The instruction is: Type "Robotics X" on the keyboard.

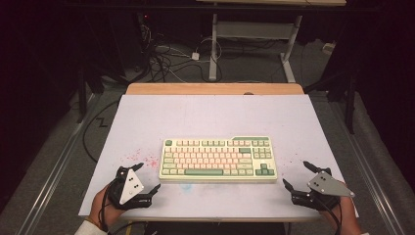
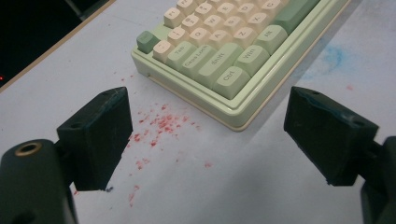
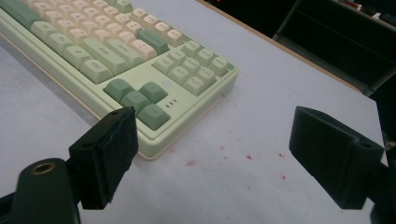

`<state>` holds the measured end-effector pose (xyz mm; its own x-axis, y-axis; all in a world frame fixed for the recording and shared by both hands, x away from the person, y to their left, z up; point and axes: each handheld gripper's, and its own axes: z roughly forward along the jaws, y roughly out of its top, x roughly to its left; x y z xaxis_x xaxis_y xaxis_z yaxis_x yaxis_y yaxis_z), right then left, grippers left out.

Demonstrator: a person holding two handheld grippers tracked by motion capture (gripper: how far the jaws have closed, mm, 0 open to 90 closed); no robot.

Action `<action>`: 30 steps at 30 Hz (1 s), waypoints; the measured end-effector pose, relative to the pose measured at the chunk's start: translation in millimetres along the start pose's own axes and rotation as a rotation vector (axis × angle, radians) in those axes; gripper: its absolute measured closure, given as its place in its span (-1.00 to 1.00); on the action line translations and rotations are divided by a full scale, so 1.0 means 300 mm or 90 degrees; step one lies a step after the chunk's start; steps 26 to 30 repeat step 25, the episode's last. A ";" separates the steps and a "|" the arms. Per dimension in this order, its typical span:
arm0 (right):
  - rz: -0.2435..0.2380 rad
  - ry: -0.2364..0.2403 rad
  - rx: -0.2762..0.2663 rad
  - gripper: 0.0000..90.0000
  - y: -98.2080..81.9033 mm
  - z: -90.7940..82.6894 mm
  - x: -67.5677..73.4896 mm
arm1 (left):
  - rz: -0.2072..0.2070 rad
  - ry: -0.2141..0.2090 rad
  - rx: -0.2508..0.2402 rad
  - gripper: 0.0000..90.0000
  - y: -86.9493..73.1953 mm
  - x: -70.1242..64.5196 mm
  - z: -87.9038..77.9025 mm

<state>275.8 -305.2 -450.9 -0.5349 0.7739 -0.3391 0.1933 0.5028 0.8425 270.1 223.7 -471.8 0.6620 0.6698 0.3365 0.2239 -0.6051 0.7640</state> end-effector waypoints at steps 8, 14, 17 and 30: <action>0.000 -0.004 -0.004 -0.64 0.001 -0.005 -0.003 | 0.004 -0.003 0.002 -0.67 0.001 0.000 0.003; 0.000 -0.003 -0.003 -0.64 0.001 -0.004 -0.003 | 0.000 -0.004 0.000 -0.67 0.002 0.001 0.007; -0.001 -0.005 -0.002 -0.65 -0.001 -0.003 -0.004 | 0.002 -0.005 0.003 -0.67 0.005 0.002 0.011; 0.002 -0.006 -0.002 -0.65 -0.007 -0.002 -0.010 | -0.001 -0.007 0.006 -0.67 0.012 0.004 0.024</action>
